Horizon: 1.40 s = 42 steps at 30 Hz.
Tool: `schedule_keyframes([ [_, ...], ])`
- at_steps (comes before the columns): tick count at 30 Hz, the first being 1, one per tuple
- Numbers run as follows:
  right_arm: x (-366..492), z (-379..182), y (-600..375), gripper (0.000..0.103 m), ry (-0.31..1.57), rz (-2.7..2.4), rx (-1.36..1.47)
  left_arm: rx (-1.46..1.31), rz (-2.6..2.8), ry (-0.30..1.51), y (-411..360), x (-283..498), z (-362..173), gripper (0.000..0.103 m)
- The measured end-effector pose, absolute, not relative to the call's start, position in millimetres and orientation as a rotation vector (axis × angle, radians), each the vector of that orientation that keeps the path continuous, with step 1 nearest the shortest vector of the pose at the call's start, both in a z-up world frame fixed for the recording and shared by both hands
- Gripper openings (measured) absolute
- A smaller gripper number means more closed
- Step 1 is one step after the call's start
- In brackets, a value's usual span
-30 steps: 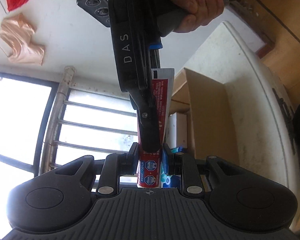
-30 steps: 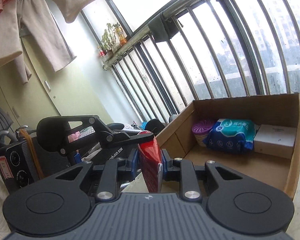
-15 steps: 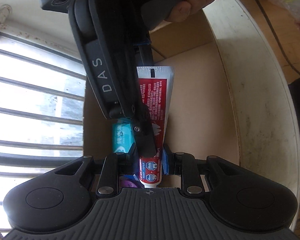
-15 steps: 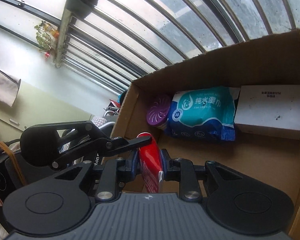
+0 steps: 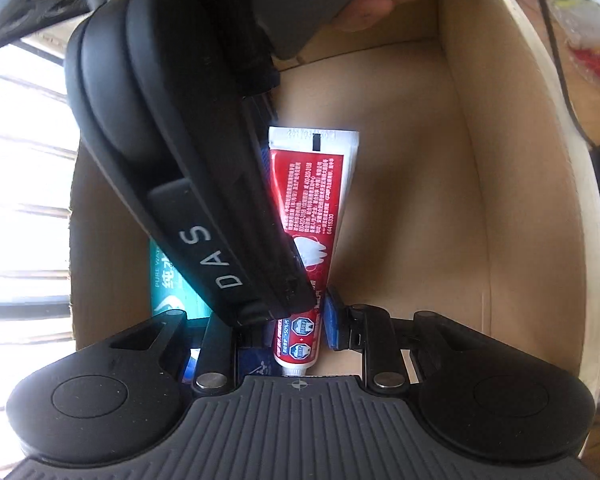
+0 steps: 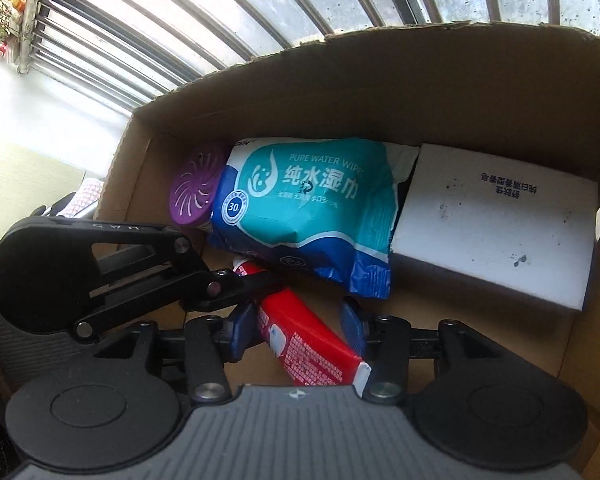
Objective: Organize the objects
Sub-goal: 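Lower the toothpaste tube into the box beside the wipes pack, then open the left gripper and withdraw it from the box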
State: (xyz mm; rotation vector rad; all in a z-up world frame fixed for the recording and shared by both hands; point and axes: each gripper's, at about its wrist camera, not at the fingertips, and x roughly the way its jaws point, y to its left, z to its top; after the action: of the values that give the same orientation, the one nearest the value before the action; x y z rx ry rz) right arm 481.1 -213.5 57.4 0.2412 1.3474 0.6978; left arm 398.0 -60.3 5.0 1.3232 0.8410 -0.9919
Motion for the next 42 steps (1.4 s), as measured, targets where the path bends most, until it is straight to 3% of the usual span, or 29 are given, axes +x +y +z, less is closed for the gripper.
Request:
schedule_keyframes([
  [8,476,75,-221,0.062,1.287,0.619,0.169,1.342,-0.854,0.994,-58,408,-11,0.023],
  [18,470,81,-229,0.059,1.243,0.634,0.151,1.265,-0.804,0.926,-43,407,-9,0.030],
  [23,463,84,-230,0.060,1.191,0.629,0.114,1.243,-0.821,0.876,-35,396,7,0.054],
  [37,450,92,-238,0.060,1.118,0.663,0.108,1.082,-0.706,0.823,2,380,27,0.052],
  [42,446,86,-232,0.060,1.177,0.667,0.115,1.050,-0.700,0.827,13,364,29,0.052],
])
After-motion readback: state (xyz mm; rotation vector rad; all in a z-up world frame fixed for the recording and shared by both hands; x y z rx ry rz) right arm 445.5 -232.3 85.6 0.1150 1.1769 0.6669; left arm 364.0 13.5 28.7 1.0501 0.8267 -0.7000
